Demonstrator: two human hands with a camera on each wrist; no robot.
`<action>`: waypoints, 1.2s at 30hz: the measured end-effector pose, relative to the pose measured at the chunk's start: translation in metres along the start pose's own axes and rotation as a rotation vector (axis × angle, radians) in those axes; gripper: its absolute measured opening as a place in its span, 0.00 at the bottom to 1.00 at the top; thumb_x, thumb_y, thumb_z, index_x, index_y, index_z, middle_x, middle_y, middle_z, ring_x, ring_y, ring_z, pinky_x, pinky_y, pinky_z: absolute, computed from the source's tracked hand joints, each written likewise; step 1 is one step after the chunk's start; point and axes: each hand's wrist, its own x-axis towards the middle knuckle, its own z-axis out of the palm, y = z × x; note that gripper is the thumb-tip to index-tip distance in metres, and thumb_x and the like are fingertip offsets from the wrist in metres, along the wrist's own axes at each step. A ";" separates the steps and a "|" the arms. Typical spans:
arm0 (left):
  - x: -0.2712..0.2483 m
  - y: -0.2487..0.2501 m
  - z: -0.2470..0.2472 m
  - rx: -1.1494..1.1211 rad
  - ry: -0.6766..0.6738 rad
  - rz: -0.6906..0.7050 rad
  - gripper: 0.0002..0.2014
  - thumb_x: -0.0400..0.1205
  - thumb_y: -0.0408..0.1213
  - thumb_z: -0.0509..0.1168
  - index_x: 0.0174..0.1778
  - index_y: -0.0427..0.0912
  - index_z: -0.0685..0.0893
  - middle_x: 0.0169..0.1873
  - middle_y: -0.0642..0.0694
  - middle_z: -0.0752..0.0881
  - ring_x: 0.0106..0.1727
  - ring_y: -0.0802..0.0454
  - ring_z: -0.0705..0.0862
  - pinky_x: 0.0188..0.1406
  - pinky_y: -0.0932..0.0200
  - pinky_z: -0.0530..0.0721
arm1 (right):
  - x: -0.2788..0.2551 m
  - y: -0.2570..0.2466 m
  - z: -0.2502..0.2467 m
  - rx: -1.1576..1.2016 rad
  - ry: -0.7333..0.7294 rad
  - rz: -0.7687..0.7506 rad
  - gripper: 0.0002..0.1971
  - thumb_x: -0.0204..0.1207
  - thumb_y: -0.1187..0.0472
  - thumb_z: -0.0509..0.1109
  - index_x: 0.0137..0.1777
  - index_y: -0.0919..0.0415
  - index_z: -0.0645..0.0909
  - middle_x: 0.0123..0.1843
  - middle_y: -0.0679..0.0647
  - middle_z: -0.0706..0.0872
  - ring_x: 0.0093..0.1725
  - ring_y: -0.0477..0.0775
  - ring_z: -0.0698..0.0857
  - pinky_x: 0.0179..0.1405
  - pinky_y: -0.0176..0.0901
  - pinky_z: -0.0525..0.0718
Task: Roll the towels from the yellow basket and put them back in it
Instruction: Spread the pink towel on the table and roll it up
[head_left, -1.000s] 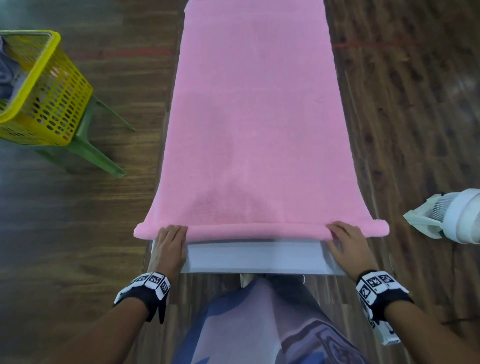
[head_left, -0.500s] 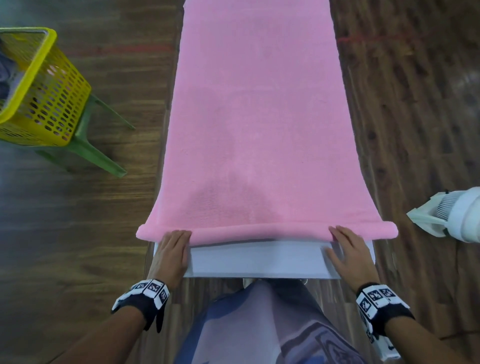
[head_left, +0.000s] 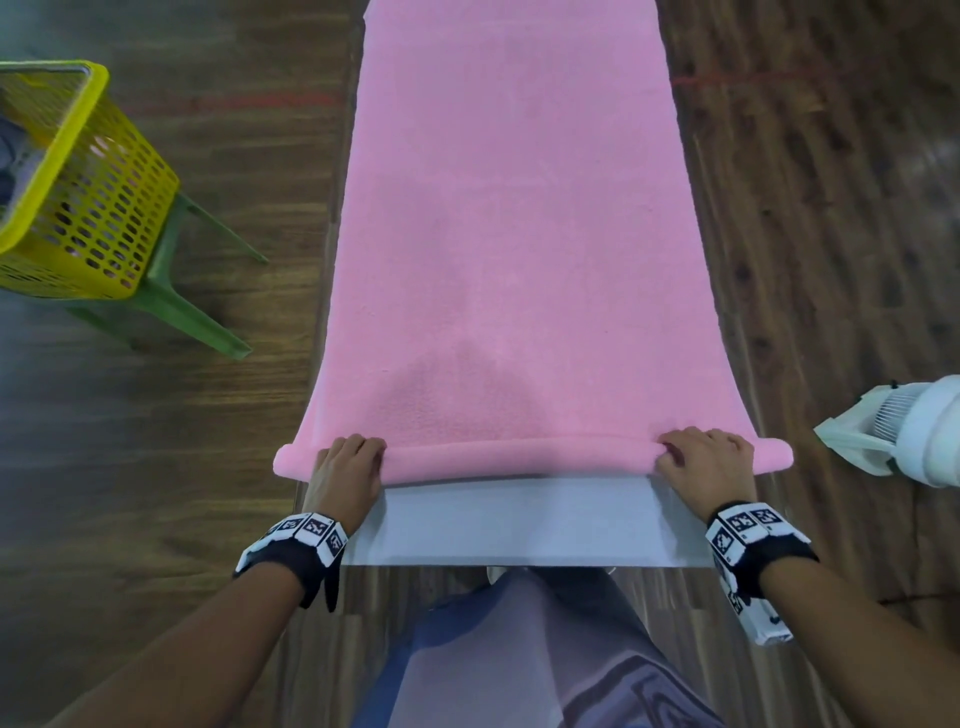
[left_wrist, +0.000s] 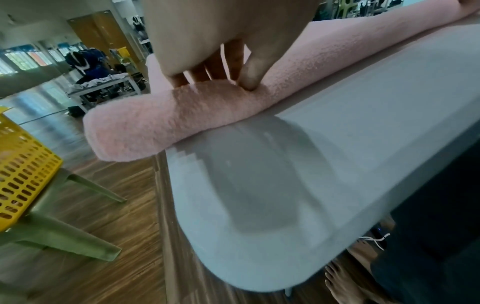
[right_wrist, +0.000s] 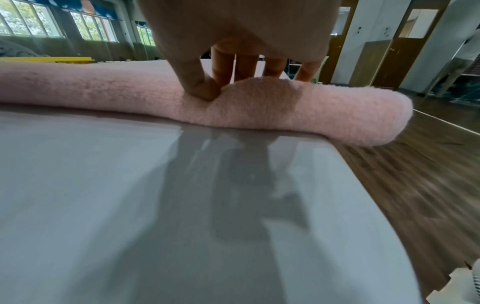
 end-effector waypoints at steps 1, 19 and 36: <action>0.004 0.001 -0.002 0.013 0.014 -0.017 0.08 0.73 0.30 0.70 0.46 0.41 0.82 0.42 0.44 0.83 0.43 0.41 0.79 0.44 0.44 0.76 | 0.007 -0.001 -0.001 0.002 0.005 0.004 0.11 0.69 0.56 0.66 0.48 0.52 0.87 0.46 0.53 0.88 0.46 0.61 0.82 0.56 0.57 0.72; 0.000 0.000 0.007 -0.043 0.075 0.072 0.10 0.71 0.32 0.67 0.47 0.41 0.85 0.43 0.46 0.86 0.46 0.44 0.81 0.49 0.49 0.77 | 0.028 -0.010 -0.010 0.075 -0.128 -0.048 0.12 0.69 0.60 0.66 0.48 0.61 0.88 0.42 0.57 0.89 0.43 0.63 0.82 0.44 0.55 0.78; 0.029 0.014 0.001 -0.024 0.009 0.013 0.16 0.65 0.23 0.73 0.46 0.38 0.78 0.42 0.42 0.81 0.43 0.43 0.77 0.38 0.53 0.75 | 0.033 -0.007 -0.004 0.160 -0.109 -0.091 0.17 0.64 0.68 0.77 0.53 0.63 0.82 0.51 0.57 0.84 0.49 0.64 0.80 0.46 0.57 0.80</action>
